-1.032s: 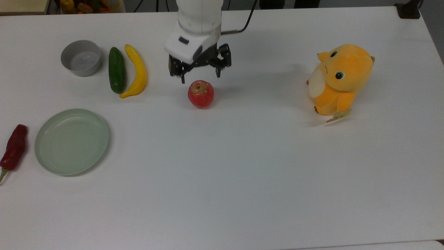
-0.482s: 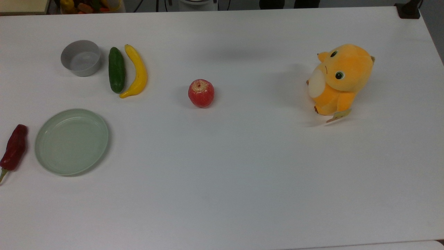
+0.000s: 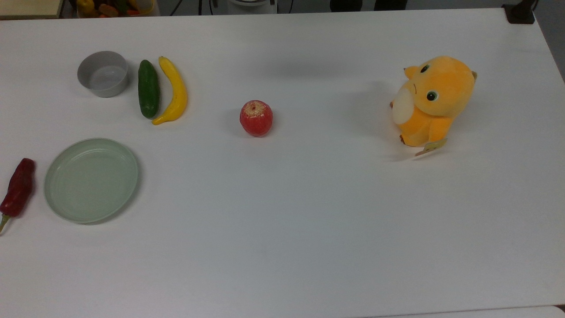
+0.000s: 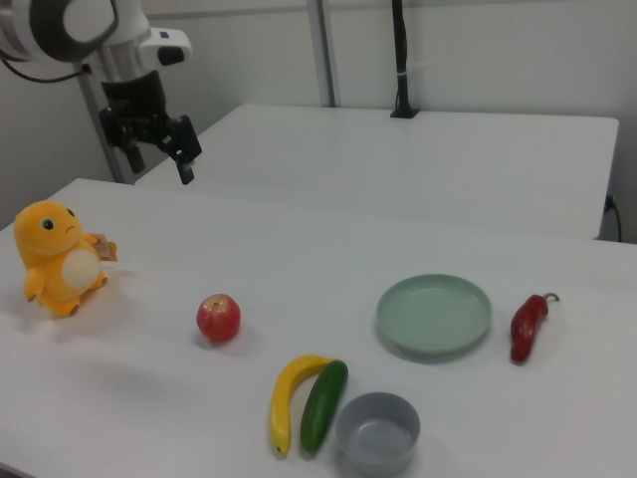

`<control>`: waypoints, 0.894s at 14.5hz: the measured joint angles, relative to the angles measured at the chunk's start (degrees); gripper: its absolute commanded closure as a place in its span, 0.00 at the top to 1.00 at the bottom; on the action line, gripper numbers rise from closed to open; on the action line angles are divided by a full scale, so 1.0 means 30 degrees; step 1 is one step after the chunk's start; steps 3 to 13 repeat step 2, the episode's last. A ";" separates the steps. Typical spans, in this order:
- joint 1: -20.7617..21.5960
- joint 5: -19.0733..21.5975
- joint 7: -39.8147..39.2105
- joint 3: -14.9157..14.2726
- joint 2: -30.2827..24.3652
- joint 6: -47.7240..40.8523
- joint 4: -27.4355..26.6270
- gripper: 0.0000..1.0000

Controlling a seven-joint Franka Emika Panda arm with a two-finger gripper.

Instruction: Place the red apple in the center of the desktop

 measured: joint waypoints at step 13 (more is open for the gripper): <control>-0.0001 0.0179 0.0000 -0.0096 0.0167 0.0808 -0.0390 1.00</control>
